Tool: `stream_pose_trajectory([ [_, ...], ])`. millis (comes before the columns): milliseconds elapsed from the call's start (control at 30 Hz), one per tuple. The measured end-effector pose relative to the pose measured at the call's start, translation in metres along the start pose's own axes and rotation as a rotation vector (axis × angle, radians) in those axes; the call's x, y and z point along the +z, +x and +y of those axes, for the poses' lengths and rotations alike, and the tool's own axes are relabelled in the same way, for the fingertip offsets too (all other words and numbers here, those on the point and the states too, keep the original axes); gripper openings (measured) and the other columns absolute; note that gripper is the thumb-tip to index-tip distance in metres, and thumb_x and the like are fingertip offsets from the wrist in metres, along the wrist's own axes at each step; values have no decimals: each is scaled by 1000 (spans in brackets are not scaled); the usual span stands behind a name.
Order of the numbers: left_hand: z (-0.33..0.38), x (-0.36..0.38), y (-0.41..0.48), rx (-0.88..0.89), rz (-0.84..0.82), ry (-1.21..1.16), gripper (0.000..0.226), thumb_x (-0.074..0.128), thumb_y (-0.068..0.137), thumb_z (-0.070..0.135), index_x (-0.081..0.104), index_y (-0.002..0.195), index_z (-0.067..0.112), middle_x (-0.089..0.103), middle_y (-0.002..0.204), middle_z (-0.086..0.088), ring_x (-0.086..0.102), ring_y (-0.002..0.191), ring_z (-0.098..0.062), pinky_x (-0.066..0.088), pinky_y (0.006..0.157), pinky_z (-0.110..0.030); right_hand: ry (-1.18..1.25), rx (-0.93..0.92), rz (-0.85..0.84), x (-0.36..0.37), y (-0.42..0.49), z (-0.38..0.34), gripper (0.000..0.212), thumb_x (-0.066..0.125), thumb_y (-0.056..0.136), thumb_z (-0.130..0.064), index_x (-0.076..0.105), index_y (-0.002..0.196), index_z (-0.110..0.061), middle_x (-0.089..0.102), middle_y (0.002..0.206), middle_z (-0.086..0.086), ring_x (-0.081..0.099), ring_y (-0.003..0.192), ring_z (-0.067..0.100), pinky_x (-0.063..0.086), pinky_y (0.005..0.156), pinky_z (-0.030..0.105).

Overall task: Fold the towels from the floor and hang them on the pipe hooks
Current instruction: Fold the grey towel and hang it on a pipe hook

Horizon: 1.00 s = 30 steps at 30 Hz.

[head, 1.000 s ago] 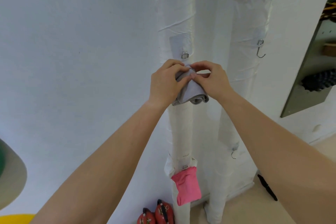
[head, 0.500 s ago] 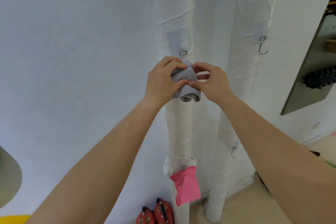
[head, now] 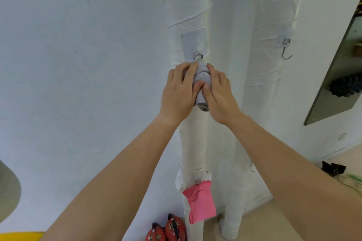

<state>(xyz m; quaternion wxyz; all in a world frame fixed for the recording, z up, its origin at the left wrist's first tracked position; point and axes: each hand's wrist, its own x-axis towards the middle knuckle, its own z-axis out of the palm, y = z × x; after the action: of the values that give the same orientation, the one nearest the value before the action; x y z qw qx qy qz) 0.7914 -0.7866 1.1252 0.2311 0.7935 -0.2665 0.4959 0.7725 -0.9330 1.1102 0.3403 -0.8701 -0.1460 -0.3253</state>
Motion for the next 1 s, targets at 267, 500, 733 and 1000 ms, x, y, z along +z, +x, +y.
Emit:
stream_pose_trajectory([
  [267,-7,12,-1,30,85,-42,33,60,98,21,63,128,6,61,121,-12,58,100,-29,40,93,-27,-90,21,123,16,2,2,61,22,100,-49,26,152,-17,45,122,11,47,105,26,43,94,39],
  [500,-6,10,0,-6,83,-88,32,64,95,20,65,125,7,61,116,-10,56,90,-26,41,87,-26,-77,53,88,15,3,-2,64,21,98,-53,24,153,-21,44,120,10,48,104,27,46,93,44],
  [733,7,-27,15,-143,-192,-157,44,62,94,34,58,134,16,53,129,-1,50,111,-22,39,95,-24,-113,63,-171,-30,9,-7,61,37,102,-49,18,156,-27,41,143,9,43,129,29,37,108,44],
  [1000,20,-59,36,-181,-347,-16,50,57,91,41,53,139,26,52,133,5,45,122,-19,45,95,-35,-167,86,-231,-58,23,-29,71,47,95,-55,27,155,-23,39,152,7,40,137,28,34,112,44],
])
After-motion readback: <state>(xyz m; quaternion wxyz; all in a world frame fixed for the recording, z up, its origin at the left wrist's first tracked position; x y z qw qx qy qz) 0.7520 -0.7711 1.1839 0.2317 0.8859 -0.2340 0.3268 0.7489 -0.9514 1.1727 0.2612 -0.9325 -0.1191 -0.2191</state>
